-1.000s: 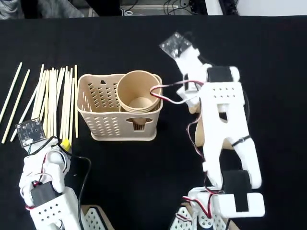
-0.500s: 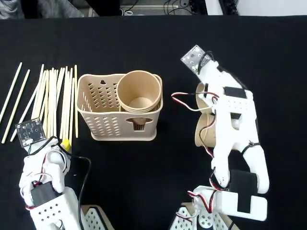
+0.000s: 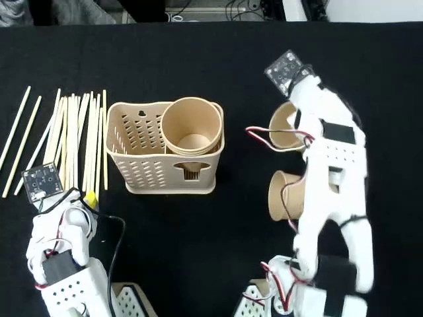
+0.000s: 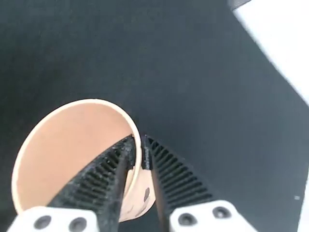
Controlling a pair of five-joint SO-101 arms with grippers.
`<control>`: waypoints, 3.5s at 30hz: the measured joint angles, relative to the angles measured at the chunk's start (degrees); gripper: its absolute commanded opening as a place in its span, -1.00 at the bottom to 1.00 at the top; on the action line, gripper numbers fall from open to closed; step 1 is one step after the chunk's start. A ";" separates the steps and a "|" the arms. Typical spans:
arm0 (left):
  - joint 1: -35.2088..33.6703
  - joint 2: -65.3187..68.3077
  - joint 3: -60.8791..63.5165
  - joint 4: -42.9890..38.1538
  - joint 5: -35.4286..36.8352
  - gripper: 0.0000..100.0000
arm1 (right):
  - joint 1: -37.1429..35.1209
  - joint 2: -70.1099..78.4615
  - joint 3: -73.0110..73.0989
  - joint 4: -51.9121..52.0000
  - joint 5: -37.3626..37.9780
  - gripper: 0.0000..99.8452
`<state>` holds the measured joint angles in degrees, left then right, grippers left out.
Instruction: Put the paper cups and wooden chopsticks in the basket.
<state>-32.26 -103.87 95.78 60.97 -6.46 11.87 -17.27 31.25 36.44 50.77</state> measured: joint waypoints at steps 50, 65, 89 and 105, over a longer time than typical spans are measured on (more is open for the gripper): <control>0.00 0.00 0.00 0.00 0.00 -0.48 | -42.46 -8.88 -46.24 46.51 -42.37 -0.98; 0.00 0.00 0.00 0.00 0.00 -0.48 | -38.77 -8.70 -47.47 41.58 -42.29 -0.98; 0.00 0.00 0.00 0.00 0.00 -0.48 | -35.16 -8.62 -34.99 39.91 -40.18 -0.60; 0.00 0.00 0.00 0.00 0.00 -0.48 | -6.77 -8.62 -10.64 45.27 -10.02 -0.59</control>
<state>-32.26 -103.87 95.78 60.97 -6.46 5.10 -25.89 20.62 81.71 40.75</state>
